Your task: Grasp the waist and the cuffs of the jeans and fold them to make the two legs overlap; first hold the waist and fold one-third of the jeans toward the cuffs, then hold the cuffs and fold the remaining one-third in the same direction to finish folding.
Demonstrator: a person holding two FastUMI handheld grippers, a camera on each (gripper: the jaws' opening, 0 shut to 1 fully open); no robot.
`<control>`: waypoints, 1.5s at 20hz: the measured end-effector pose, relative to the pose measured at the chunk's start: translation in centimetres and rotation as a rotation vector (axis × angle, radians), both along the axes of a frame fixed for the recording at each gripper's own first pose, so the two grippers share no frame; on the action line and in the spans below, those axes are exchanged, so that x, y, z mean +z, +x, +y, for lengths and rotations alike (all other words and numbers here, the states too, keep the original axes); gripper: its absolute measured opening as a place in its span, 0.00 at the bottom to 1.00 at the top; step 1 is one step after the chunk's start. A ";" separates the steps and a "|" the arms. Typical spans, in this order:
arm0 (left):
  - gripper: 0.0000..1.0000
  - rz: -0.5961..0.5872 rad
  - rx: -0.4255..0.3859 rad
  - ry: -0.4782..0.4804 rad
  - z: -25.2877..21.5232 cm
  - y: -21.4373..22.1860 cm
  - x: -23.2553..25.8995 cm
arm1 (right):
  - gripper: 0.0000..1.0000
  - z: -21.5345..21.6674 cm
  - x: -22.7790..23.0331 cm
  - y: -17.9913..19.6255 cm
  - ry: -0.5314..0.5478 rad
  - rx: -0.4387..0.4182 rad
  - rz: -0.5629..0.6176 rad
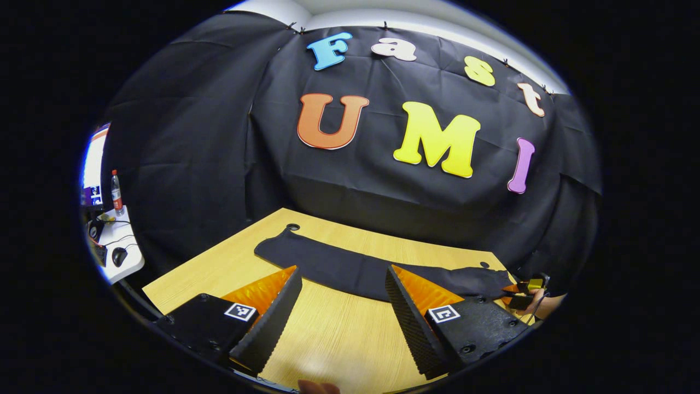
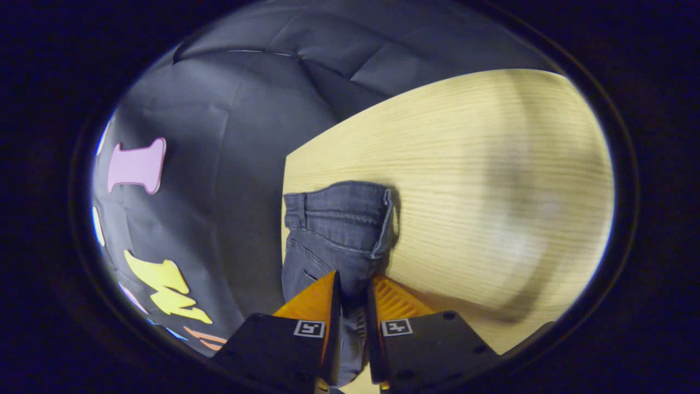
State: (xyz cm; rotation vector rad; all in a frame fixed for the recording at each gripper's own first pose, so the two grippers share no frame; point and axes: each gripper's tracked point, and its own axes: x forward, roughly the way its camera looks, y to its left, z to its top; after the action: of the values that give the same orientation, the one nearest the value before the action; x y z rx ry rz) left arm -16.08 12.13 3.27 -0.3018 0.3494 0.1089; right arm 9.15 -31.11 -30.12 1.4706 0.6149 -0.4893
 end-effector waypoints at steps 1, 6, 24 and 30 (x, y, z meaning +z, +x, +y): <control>0.98 0.001 -0.007 -0.004 -0.2 0.2 0.0 | 0.23 0.4 -0.2 0.4 -0.021 0.004 0.000; 0.99 0.018 -0.027 -0.021 -0.3 0.7 -0.8 | 0.15 0.5 0.8 0.1 -0.195 0.093 0.076; 0.99 0.059 0.052 -0.119 7.1 1.8 -4.6 | 0.07 30.2 19.6 8.6 -1.117 0.729 -0.352; 0.99 0.065 0.138 -0.109 11.1 0.1 -5.0 | 0.08 40.4 12.4 7.6 -1.241 0.973 -0.336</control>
State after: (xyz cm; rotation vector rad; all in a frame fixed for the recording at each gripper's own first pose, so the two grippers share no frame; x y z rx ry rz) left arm -16.01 23.25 -1.73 -0.4313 0.3993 0.2358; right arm 16.78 9.30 -17.71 -0.0148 0.5099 0.1796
